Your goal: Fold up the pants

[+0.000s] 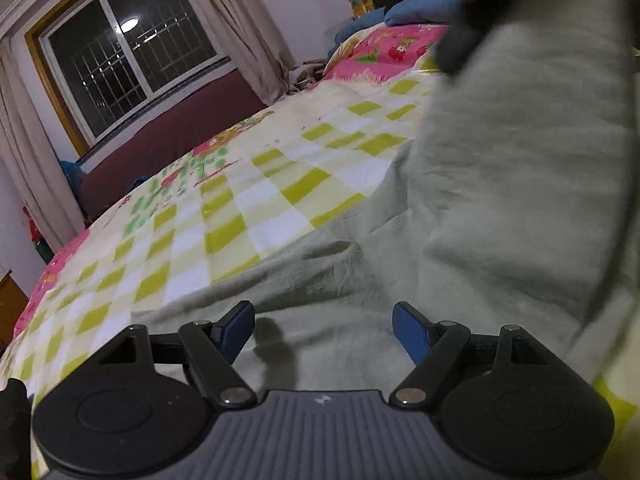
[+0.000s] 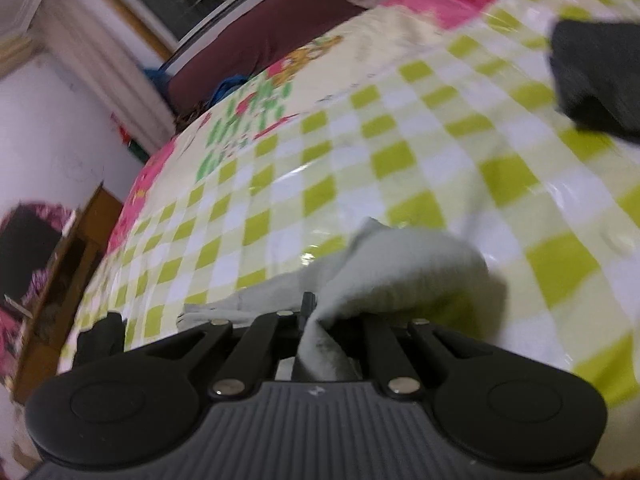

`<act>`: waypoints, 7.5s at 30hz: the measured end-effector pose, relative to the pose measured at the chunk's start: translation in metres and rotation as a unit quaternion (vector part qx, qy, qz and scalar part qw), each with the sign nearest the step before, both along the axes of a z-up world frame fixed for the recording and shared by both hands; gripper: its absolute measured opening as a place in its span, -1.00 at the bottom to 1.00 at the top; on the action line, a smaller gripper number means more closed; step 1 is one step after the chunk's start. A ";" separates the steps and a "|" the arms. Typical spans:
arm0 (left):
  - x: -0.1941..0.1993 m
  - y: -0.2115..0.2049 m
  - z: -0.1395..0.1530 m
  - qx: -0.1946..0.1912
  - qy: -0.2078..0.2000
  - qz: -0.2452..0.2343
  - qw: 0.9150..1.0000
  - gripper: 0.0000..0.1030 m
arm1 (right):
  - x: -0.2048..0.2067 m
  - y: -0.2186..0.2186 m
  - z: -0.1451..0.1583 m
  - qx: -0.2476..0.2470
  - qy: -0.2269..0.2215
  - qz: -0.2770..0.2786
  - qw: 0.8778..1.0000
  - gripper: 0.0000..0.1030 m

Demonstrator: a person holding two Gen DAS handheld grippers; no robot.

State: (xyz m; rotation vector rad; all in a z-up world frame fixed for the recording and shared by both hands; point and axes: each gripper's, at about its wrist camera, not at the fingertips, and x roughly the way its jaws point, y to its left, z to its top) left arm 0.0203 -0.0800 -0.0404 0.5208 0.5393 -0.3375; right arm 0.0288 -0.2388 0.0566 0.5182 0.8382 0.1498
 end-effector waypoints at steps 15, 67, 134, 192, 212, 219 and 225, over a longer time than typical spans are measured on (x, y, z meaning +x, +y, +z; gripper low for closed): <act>0.008 0.157 0.024 -0.217 0.234 0.177 0.931 0.82 | 0.035 0.226 -0.043 -0.237 -0.027 0.315 0.919 -0.76; -0.033 0.132 0.059 -0.249 0.144 0.141 0.947 0.86 | 0.079 0.109 -0.052 0.113 0.038 0.154 0.981 0.25; -0.028 0.211 0.047 -0.288 0.168 0.238 0.912 -0.53 | 0.125 0.301 -0.058 -0.101 0.053 0.276 0.954 -0.76; 0.072 0.167 0.019 -0.125 0.114 0.263 0.950 0.53 | 0.021 0.114 -0.071 -0.031 0.050 0.168 0.984 -0.40; 0.034 0.173 0.023 -0.124 0.117 0.271 0.947 0.58 | 0.010 0.114 -0.078 -0.029 0.043 0.153 0.987 -0.35; 0.030 0.172 0.019 -0.118 0.111 0.272 0.948 0.68 | 0.010 0.107 -0.083 -0.019 0.043 0.140 0.989 -0.27; 0.027 0.169 0.019 -0.112 0.106 0.270 0.950 0.68 | 0.001 0.103 -0.081 -0.020 0.029 0.137 0.990 -0.27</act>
